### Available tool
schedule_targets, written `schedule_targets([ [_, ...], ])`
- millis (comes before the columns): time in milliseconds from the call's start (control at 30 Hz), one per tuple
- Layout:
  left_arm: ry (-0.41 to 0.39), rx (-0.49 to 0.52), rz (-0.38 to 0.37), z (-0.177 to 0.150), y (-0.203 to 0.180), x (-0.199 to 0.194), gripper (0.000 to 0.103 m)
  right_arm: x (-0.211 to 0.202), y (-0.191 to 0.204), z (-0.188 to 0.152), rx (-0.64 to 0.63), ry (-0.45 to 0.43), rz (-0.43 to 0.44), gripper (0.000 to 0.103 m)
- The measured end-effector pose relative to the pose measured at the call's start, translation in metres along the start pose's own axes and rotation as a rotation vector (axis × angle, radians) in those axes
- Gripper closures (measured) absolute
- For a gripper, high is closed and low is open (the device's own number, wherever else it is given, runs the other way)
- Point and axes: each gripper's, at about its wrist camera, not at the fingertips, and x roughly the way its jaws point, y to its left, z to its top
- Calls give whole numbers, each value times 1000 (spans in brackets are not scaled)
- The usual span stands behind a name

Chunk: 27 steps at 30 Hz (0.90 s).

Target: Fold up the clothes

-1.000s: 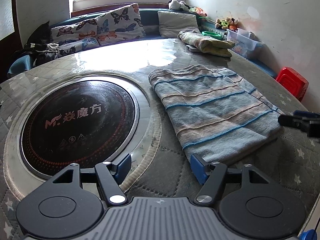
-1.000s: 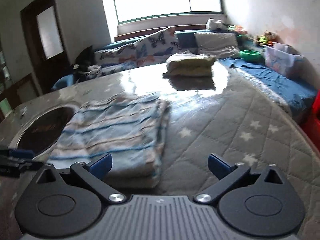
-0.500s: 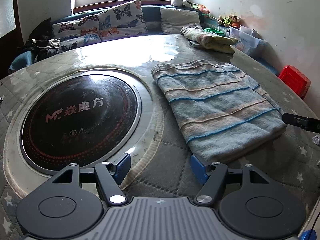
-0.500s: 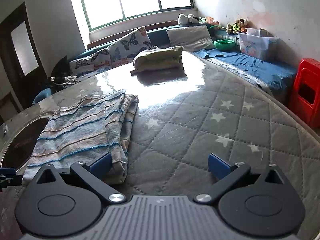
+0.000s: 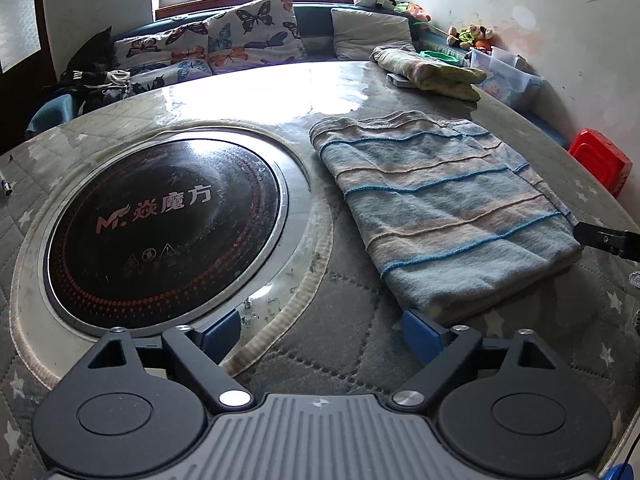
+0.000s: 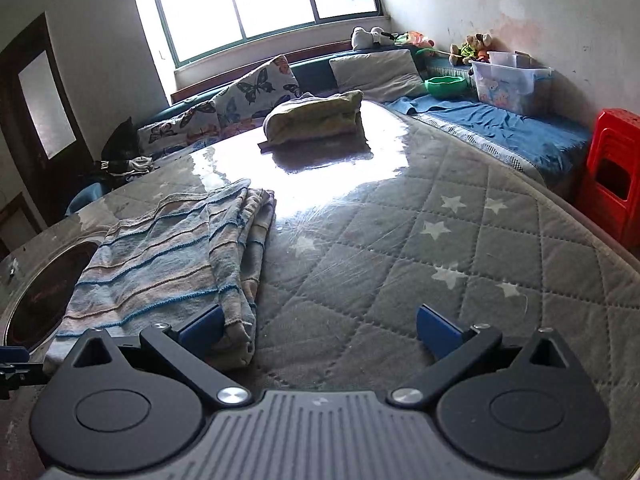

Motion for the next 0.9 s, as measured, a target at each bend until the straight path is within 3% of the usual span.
schedule_targets([
  [367,10,0,4,-3,-2,-2,0,-6,11,-7,-43,-2,15,0],
  [900,20,44,32,-8,-15,2,0,-10,21,-16,-60,-4,-4,0],
])
